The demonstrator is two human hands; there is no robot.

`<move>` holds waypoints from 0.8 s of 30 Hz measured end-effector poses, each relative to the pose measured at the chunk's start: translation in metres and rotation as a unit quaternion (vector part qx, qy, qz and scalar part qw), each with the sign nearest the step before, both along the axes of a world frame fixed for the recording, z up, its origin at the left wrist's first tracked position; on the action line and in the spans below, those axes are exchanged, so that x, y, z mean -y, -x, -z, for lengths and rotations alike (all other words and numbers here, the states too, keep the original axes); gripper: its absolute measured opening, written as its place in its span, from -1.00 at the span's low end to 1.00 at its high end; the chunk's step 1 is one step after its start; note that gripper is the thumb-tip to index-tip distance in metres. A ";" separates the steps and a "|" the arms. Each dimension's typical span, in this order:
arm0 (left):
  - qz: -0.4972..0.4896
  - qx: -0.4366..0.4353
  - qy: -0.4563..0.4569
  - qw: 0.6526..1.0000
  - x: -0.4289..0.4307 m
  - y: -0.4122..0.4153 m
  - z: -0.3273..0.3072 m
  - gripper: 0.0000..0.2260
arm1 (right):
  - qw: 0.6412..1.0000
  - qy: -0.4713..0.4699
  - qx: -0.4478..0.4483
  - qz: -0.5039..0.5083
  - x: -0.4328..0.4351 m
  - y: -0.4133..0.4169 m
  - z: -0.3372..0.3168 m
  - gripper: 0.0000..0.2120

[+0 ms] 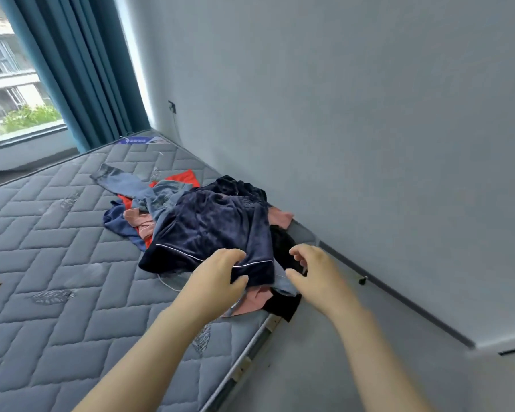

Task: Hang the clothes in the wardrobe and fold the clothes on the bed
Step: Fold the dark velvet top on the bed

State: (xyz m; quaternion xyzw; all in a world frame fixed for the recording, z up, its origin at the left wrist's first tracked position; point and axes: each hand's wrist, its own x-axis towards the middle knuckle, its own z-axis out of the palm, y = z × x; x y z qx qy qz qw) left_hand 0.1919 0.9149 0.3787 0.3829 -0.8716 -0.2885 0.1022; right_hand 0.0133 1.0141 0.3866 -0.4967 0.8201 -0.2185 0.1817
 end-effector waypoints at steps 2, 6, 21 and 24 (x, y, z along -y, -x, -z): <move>0.016 0.005 0.002 1.000 0.003 0.022 0.002 -0.59 | 1.000 0.001 -0.004 0.014 -0.004 0.019 0.003 -0.64; 0.040 0.018 -0.001 0.999 0.012 0.059 0.008 -0.60 | 1.000 0.001 -0.002 0.031 -0.004 0.049 0.014 -0.65; 0.084 0.083 0.009 0.993 0.085 0.154 0.104 -0.66 | 0.999 -0.007 -0.002 0.047 0.050 0.124 0.110 -0.66; 0.083 0.089 0.017 0.992 0.102 0.155 0.138 -0.63 | 0.999 0.008 0.009 0.047 0.066 0.125 0.146 -0.66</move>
